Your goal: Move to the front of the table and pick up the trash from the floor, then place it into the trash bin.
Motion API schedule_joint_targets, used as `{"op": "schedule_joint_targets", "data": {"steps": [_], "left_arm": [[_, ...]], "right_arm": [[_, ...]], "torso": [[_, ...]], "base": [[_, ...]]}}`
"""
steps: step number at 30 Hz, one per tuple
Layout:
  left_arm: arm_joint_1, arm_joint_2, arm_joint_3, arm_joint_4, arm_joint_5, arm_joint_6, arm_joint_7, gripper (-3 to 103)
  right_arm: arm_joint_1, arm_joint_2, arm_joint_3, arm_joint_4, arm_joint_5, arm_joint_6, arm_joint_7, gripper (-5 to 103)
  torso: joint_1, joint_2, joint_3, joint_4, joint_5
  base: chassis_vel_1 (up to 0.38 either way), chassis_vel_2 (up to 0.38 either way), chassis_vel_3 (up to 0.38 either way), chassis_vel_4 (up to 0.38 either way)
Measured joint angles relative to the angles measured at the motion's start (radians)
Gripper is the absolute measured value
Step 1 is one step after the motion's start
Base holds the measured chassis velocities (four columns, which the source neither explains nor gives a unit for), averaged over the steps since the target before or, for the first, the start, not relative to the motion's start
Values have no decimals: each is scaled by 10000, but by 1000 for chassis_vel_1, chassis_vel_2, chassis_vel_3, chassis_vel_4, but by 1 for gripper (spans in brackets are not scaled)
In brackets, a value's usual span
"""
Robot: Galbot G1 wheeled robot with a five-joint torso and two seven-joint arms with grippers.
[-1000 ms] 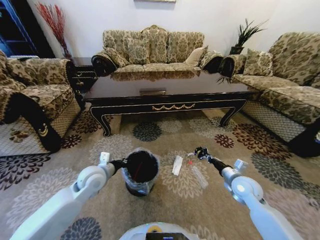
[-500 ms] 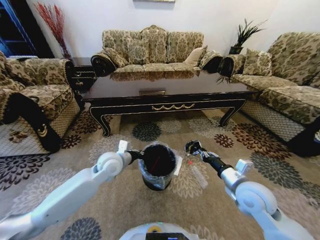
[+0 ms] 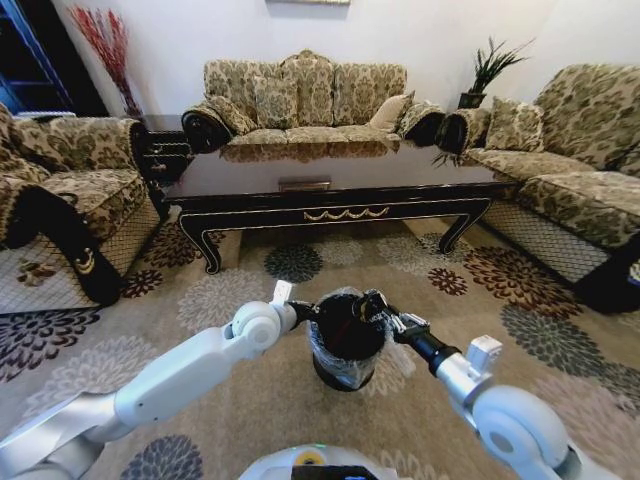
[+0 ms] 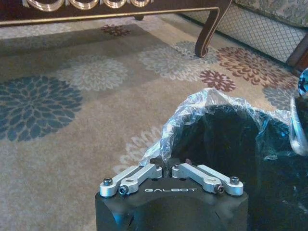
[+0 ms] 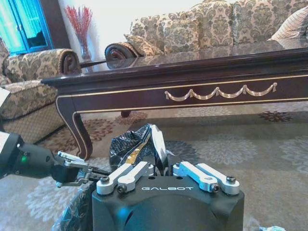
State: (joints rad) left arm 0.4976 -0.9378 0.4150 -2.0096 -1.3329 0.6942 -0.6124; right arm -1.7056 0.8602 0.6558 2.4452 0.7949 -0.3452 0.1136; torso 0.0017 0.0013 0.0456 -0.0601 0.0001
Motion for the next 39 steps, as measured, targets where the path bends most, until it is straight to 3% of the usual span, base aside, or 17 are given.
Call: {"op": "schedule_joint_targets", "data": {"steps": [1,3,8,16,17,19,23,32,39], "left_arm": [[64,7,-24,-18,25,0,-6,4],[91,22,-41,-31,35,0,-6,4],[250,107,-192,-67,112,0,-2,4],[570,285,-481,-64,342,-9,28,4],[678,414,-697,-70,362,-10,45,4],[844,557,-994,-103,376,-12,59,4],[1954,1128,-2782,-291,455,-25,60,4],[3795,2011,-5065,-692,659,-151,214,4],[3936,2074,-5659,-575,658,-340,177,4]], "right_arm": [[-48,15,-4,-1,-92,0,-56,19],[-60,25,-5,-13,-138,1,-87,19],[-82,45,-52,-84,-201,-15,-213,46],[-65,227,99,-149,-3,6,-167,67],[16,278,195,-154,199,10,-88,78],[147,342,301,-170,419,10,22,78],[640,455,732,-202,1364,-29,413,97],[1346,549,869,-1471,1781,-5,576,100],[1713,758,738,-3143,1655,93,588,100]], "torso": [[0,-1,0,0,-1],[0,0,0,0,-1],[0,0,0,1,-1],[0,0,0,-3,-2],[0,-1,0,-2,-3],[0,0,0,-3,-3],[1,0,0,6,-3],[0,0,0,0,-4],[1,0,0,-1,-1]], "base": [[0,0,0,0],[0,0,0,0],[0,0,0,0],[0,0,0,0],[0,0,0,0],[0,0,0,0],[0,0,0,0],[0,0,0,0],[0,0,0,0]]}}
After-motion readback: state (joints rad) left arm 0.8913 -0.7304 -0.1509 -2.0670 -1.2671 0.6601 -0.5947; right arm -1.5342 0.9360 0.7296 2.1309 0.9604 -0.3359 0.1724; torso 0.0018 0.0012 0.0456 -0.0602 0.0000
